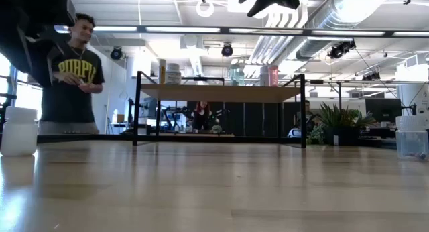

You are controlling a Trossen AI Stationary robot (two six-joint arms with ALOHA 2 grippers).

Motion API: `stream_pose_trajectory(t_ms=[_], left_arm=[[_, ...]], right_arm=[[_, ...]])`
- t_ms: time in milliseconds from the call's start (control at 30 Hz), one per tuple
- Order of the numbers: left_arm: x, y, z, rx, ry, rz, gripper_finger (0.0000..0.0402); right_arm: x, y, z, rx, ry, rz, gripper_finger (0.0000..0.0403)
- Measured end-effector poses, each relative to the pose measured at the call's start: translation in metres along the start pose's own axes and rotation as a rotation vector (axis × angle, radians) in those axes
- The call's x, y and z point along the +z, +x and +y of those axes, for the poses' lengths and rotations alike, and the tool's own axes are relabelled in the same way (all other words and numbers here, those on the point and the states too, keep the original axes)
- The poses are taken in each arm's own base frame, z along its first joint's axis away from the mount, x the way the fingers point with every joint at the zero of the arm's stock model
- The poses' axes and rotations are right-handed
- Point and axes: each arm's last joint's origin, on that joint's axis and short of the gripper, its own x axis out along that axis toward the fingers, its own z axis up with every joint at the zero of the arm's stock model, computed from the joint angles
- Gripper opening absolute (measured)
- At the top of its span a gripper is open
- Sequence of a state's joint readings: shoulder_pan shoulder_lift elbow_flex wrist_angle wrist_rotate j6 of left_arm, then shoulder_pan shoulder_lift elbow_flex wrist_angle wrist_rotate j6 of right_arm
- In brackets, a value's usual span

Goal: Pick and place medicine bottles onto shelf by color
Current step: Put the white pill bottle on the shelf

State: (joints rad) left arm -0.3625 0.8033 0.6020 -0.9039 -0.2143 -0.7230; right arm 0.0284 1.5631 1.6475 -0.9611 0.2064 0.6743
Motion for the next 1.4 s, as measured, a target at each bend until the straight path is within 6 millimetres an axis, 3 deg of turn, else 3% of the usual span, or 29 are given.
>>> stream_pose_trajectory(t_ms=[967,1267,1400], left_arm=[[0.005,0.055,-0.024,0.11,0.04,0.192,0.0259],[0.004,0.057,-0.024,0.106,0.075,0.216,0.0259],[0.004,0.055,-0.026,0.029,0.197,0.246,0.0259]], right_arm=[[0.0,0.0,-0.002,-0.031,-0.003,-0.007,0.0158],[-0.001,0.0,-0.003,-0.038,-0.001,0.002,0.0158],[-0.001,0.0,-0.003,-0.038,0.001,0.002,0.0158]])
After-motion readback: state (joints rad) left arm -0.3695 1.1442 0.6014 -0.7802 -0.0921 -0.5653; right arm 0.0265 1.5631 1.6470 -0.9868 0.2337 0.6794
